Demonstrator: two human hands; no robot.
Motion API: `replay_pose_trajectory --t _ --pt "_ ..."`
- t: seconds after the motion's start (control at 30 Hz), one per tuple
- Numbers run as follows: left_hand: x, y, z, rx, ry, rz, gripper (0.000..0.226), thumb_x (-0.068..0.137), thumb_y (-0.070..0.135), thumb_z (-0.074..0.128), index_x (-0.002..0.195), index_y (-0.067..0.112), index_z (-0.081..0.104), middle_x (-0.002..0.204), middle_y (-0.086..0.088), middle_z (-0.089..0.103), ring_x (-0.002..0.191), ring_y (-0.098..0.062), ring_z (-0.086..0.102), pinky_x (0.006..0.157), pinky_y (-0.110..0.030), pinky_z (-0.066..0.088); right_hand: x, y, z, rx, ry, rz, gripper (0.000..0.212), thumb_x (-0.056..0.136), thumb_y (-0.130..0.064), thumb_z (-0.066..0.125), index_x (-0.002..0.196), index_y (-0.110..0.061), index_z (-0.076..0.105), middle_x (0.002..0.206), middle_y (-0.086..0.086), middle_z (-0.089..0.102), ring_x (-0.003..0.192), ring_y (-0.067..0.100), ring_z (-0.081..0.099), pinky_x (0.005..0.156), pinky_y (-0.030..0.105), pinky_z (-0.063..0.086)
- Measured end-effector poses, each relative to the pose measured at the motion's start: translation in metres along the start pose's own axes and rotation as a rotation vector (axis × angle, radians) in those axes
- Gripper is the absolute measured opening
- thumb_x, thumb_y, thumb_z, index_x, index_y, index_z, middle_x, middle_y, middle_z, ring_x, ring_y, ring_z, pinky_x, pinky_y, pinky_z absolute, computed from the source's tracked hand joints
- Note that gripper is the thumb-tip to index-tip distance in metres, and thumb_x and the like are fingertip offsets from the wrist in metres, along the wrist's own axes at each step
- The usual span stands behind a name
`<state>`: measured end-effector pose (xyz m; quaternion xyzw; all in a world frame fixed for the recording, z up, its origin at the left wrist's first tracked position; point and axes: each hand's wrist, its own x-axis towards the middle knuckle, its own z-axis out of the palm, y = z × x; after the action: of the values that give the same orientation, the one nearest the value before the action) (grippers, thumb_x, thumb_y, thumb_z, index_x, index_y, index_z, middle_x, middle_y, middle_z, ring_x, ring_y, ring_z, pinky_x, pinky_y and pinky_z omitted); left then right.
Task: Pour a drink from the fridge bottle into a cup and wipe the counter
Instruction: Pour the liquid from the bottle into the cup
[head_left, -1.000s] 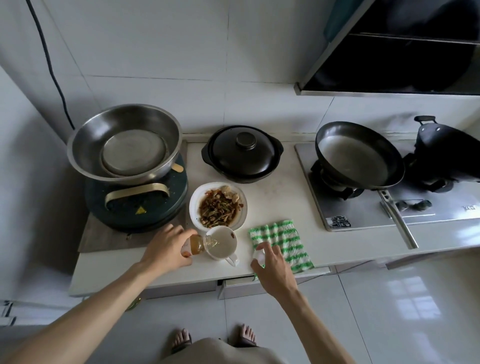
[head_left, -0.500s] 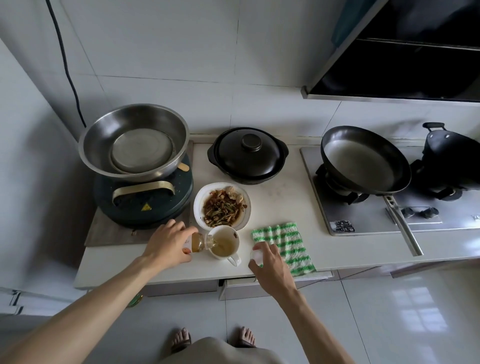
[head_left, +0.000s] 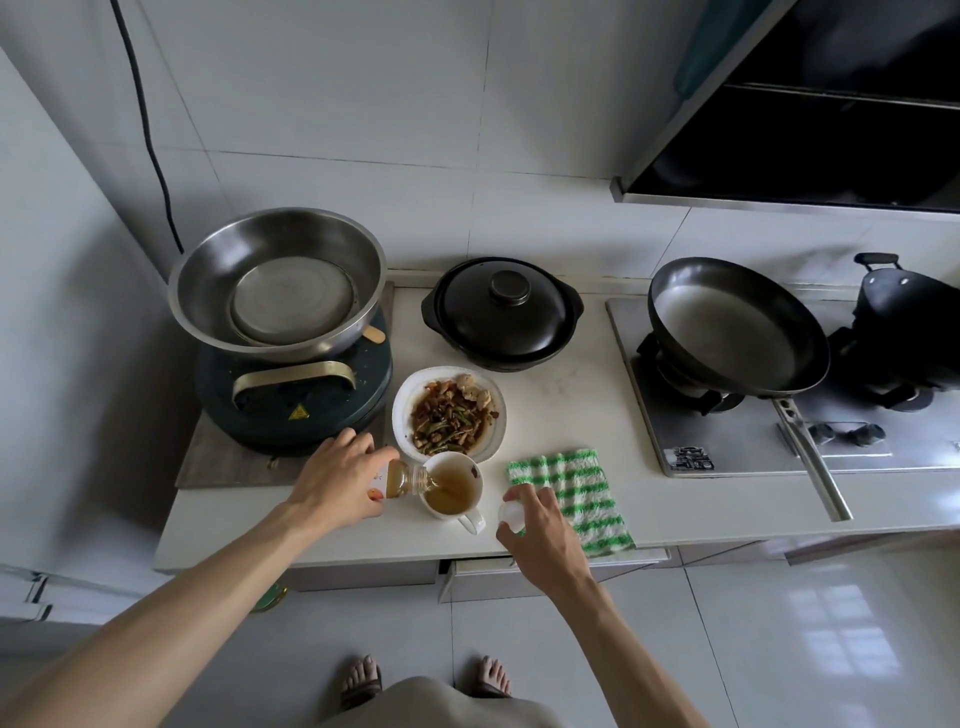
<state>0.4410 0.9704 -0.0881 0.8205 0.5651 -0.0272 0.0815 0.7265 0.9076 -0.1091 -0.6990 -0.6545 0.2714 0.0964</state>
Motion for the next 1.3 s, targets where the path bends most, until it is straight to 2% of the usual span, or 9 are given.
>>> replay_pose_trajectory --t 0.4,0.6,0.83,1.17,1.3 --pt "0.003 0.005 -0.012 0.048 0.007 0.048 0.064 0.061 0.039 0.082 0.121 0.029 0.061 0.097 0.002 0.060 0.092 -0.020 0.051 0.076 -0.034 0.047 0.003 -0.003 0.002 -0.013 -0.010 -0.025 0.038 0.091 -0.033 0.065 0.126 -0.025 0.052 0.123 0.004 0.050 0.077 0.019 0.061 0.058 0.027 0.048" --pt "0.004 0.006 -0.015 0.087 0.003 0.063 0.066 0.054 0.035 0.088 0.116 0.027 0.065 0.091 0.000 0.061 0.087 -0.022 0.053 0.071 -0.036 0.048 0.004 -0.005 0.002 -0.014 -0.010 -0.028 0.040 0.091 -0.032 0.065 0.128 -0.024 0.053 0.123 0.005 0.049 0.081 0.020 0.062 0.065 0.029 0.049" --pt "0.008 0.009 -0.019 0.082 0.006 0.076 0.065 0.057 0.036 0.087 0.118 0.028 0.065 0.093 0.000 0.062 0.089 -0.021 0.053 0.074 -0.035 0.048 0.006 -0.006 0.003 -0.020 -0.014 -0.028 0.040 0.090 -0.031 0.066 0.127 -0.025 0.053 0.123 0.004 0.049 0.080 0.018 0.059 0.063 0.026 0.045" --pt "0.014 0.010 -0.020 0.098 0.038 0.098 0.067 0.059 0.035 0.088 0.121 0.028 0.066 0.096 -0.001 0.064 0.092 -0.021 0.054 0.078 -0.036 0.049 0.009 -0.007 0.002 -0.028 -0.011 -0.022 0.040 0.090 -0.031 0.067 0.127 -0.026 0.053 0.122 0.004 0.047 0.082 0.019 0.062 0.063 0.031 0.055" --pt "0.013 0.010 -0.017 0.076 0.038 0.099 0.065 0.061 0.035 0.087 0.122 0.028 0.064 0.098 0.000 0.064 0.093 -0.020 0.053 0.078 -0.035 0.049 0.008 -0.007 0.002 -0.030 -0.012 -0.023 0.040 0.090 -0.032 0.067 0.127 -0.026 0.053 0.123 0.003 0.047 0.084 0.018 0.062 0.063 0.029 0.054"
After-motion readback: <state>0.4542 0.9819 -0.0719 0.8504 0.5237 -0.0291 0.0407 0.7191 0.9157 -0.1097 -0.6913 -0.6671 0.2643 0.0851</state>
